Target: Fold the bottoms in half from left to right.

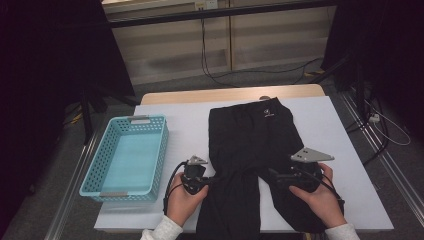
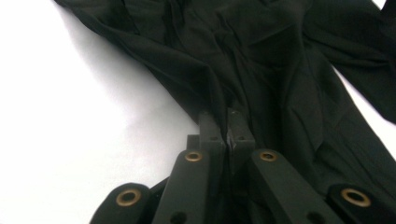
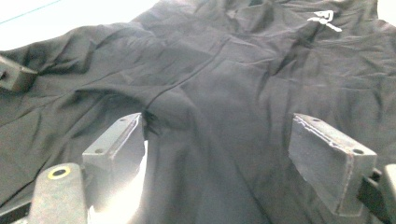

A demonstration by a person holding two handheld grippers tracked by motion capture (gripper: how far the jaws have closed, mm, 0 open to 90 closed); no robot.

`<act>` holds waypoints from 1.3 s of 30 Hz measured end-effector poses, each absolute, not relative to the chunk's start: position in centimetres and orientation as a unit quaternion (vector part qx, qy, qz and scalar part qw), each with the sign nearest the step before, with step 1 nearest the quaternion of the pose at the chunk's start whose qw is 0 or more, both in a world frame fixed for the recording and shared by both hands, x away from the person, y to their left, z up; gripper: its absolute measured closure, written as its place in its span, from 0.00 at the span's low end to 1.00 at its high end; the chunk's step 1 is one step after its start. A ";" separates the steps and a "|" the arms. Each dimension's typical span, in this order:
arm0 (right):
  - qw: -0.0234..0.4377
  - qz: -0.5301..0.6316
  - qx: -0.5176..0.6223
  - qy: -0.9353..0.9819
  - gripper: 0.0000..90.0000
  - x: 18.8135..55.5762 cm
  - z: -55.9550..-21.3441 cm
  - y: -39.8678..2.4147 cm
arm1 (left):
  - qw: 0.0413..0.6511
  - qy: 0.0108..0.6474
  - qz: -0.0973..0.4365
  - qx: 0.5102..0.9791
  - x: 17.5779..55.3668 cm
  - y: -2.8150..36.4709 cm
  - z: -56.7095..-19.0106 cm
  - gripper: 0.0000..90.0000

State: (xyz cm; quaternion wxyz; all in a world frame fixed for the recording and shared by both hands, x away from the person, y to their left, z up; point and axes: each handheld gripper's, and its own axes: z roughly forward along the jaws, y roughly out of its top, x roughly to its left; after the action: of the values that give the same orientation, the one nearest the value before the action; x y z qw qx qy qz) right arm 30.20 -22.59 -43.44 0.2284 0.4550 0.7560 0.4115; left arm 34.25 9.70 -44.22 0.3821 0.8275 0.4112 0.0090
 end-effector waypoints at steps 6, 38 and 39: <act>0.223 0.412 0.453 0.759 0.20 30.6 -43.6 -21.8 | 0.394 0.411 0.010 0.822 34.2 9.9 -44.1 0.98; 0.223 0.390 0.454 0.770 0.21 34.4 -43.5 -18.0 | 0.407 0.402 0.009 0.820 33.7 9.5 -43.6 0.99; 0.223 0.389 0.456 0.769 0.21 34.5 -43.5 -17.8 | 0.407 0.401 0.010 0.821 33.7 9.5 -43.7 0.99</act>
State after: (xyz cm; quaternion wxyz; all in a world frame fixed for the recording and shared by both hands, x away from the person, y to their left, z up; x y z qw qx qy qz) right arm 34.48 -17.82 -43.49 0.2226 0.4558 0.7688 0.3894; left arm 33.68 9.55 -43.70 0.4067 0.8206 0.4014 0.0096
